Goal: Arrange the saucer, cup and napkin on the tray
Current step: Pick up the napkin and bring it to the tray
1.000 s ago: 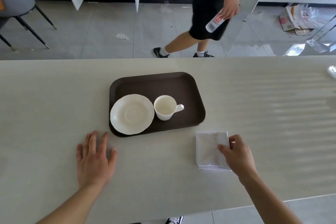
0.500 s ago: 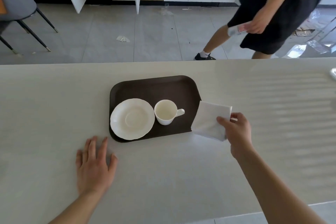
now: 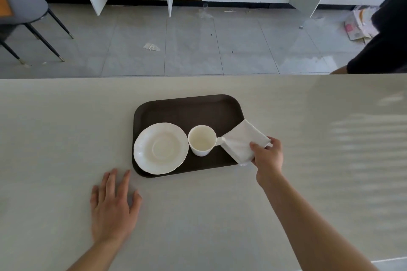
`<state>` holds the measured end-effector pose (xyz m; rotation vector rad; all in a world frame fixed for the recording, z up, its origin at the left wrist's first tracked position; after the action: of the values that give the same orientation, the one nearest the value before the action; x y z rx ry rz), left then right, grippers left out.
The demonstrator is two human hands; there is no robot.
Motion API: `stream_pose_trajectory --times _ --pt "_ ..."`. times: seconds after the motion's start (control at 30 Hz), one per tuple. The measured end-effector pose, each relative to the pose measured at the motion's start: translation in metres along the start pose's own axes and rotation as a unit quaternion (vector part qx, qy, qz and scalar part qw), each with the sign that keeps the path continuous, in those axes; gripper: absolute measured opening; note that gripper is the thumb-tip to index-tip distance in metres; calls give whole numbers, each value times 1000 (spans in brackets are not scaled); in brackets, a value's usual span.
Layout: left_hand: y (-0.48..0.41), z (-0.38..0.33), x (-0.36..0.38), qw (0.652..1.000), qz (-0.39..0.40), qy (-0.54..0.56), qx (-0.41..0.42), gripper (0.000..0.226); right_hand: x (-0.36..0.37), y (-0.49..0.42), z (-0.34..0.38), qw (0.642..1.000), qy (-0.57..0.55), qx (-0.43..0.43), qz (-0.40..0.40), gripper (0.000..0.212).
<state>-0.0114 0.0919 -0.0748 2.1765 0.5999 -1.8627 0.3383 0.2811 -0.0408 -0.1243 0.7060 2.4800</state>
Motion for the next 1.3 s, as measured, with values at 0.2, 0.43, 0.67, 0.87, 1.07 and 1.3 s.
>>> stream_pose_trajectory --times 0.2,0.43,0.67,0.87,1.07,1.3 --pt "-1 -1 -1 1000 7 2 -8 67 1 -3 2 997 62 -35 -4 24" --pt "-1 -1 -1 1000 9 7 -11 68 -7 -4 -1 988 136 -65 21 30" --pt "0 -1 0 1000 1 7 -11 67 -14 -2 1 984 155 -76 42 55" --pt "0 0 2 1000 -2 0 -4 65 -23 5 14 938 281 -202 15 48" --pt "-10 -2 -1 1000 -15 3 -27 66 -21 16 30 875 356 -326 42 34" --pt "-42 -10 8 995 -25 37 -92 51 10 30 60 834 373 -394 99 25"
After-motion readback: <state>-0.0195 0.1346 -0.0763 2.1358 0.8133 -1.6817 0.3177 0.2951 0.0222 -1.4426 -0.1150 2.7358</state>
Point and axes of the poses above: each hand's wrist, its own y-axis away from the middle knuckle, its own x-axis out of the palm, z = x × y, the point moved 3 cm from there along -y, towards the middle knuckle, and after that the axes turned 7 degrees about -z, right-handed, at the moved point
